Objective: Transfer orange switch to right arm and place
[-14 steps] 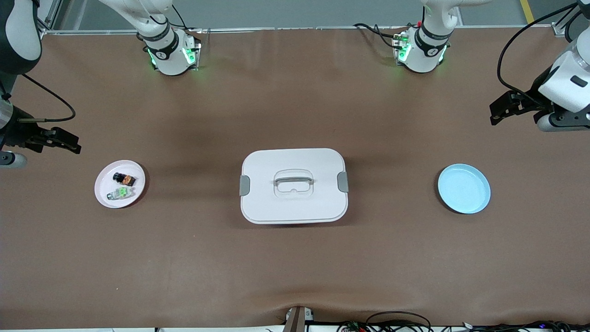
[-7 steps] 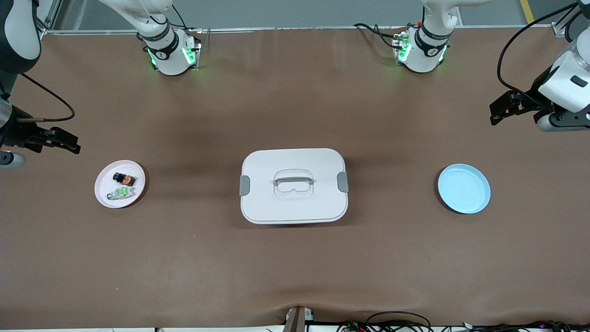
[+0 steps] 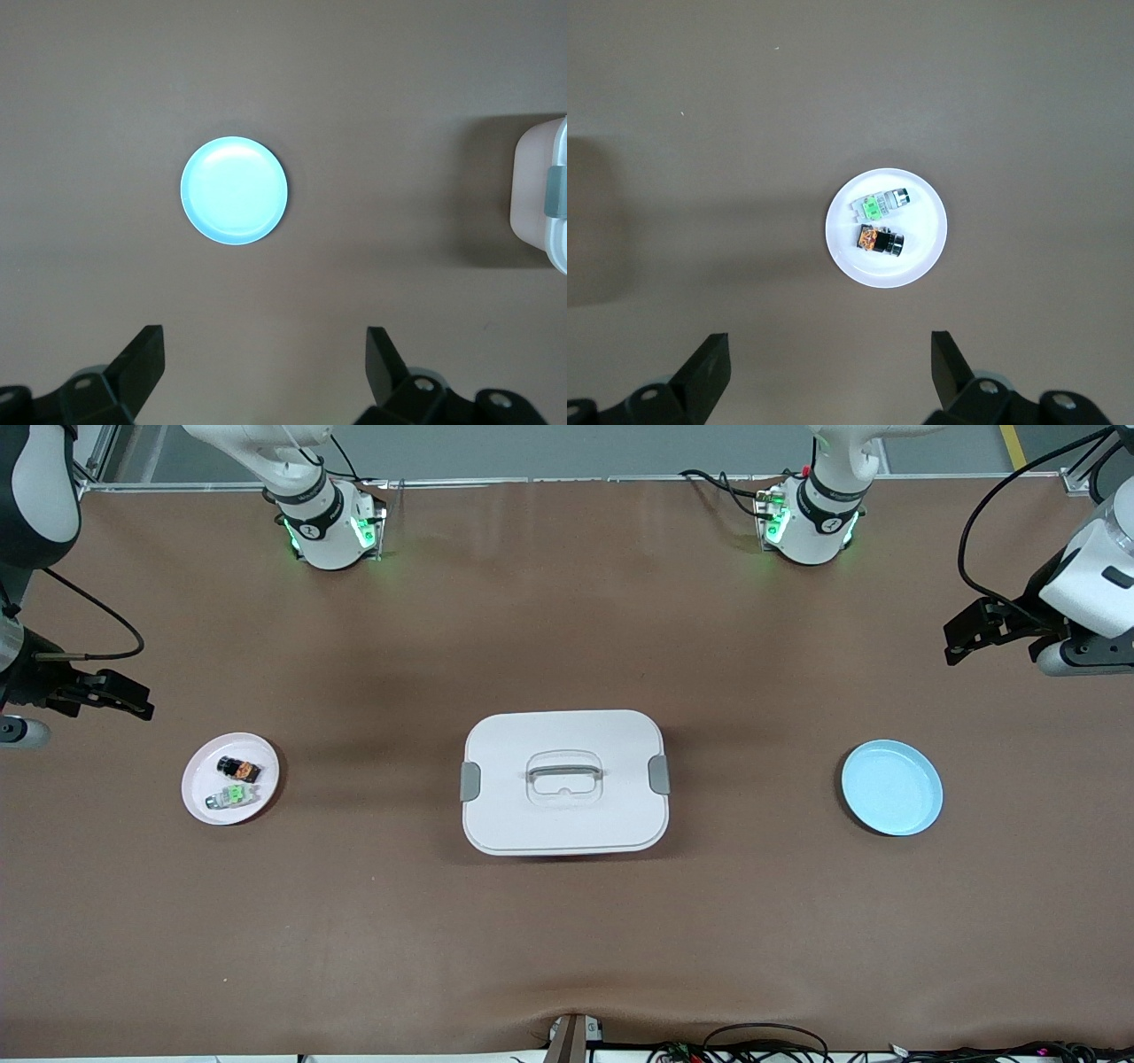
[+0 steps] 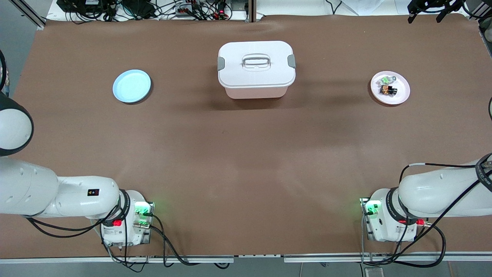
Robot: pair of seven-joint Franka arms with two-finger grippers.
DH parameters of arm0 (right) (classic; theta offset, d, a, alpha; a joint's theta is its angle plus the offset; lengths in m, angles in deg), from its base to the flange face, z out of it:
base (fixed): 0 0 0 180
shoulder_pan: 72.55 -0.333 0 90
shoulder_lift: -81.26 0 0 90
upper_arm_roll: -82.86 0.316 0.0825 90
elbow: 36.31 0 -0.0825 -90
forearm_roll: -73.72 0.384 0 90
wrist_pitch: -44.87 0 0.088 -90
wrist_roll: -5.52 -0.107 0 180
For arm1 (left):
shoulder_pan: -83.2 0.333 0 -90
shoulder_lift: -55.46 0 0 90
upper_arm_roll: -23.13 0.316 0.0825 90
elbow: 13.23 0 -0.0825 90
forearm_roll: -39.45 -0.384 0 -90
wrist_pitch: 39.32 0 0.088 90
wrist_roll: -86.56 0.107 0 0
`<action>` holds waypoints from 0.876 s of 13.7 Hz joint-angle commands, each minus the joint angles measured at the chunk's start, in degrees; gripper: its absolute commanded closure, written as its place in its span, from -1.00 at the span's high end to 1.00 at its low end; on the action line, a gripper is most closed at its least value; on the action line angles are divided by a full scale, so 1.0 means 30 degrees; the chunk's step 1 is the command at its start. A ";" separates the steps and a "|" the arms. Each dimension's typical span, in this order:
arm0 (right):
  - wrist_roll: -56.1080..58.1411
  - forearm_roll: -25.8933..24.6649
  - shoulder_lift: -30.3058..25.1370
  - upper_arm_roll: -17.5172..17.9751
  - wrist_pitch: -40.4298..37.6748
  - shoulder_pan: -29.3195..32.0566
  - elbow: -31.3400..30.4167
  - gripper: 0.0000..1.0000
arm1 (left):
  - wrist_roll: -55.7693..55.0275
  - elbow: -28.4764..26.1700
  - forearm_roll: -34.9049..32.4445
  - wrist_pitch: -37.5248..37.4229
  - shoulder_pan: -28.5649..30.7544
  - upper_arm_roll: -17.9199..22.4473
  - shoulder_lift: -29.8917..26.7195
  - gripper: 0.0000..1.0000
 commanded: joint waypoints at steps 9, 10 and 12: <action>-0.0233 0.0655 -0.0605 -0.1468 -0.0476 -0.1458 0.0239 1.00 | 0.0071 0.0324 0.0299 -0.0193 0.0048 0.0016 -0.0168 1.00; -0.0262 0.0655 -0.0694 -0.1468 -0.0476 -0.1458 0.0238 1.00 | 0.0012 0.0324 0.0299 -0.0193 0.0019 0.0015 -0.0168 1.00; -0.0262 0.1092 -0.0898 -0.1526 -0.0563 -0.1371 0.0151 1.00 | 0.0012 0.0324 0.0328 -0.0222 0.0019 0.0015 -0.0168 1.00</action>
